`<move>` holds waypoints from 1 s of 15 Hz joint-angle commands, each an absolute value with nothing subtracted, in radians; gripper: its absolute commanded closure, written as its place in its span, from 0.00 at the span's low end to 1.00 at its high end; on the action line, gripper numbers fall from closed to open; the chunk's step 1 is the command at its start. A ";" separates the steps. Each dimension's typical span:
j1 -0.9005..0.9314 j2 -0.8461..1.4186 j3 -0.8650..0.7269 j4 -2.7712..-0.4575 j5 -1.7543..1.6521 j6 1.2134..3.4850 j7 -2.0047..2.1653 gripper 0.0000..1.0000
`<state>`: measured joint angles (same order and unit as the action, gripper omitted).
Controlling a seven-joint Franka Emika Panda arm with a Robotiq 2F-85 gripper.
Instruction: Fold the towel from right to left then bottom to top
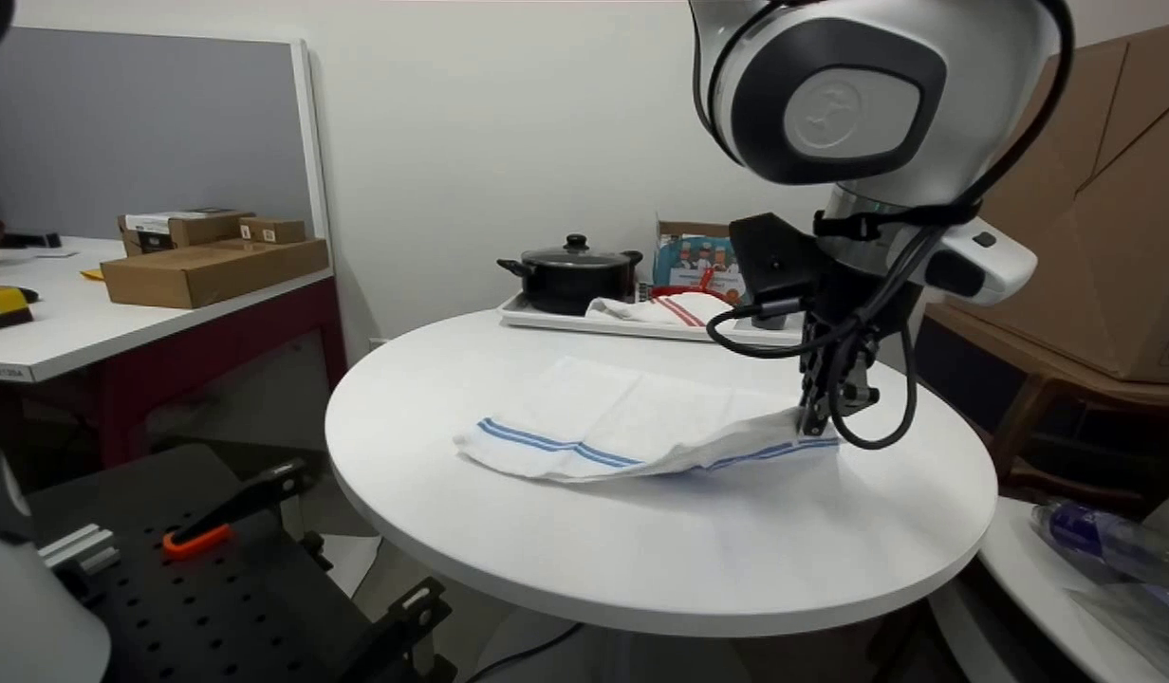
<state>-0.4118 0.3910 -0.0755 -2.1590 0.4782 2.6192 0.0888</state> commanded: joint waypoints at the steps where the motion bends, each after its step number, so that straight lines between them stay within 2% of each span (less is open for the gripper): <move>1: -0.326 0.322 -0.064 -2.186 0.471 2.592 0.089 0.89; 9: -0.056 0.215 0.058 -2.367 0.397 2.506 0.092 0.89; 15: 0.060 0.214 0.103 -2.521 0.275 2.407 0.089 0.89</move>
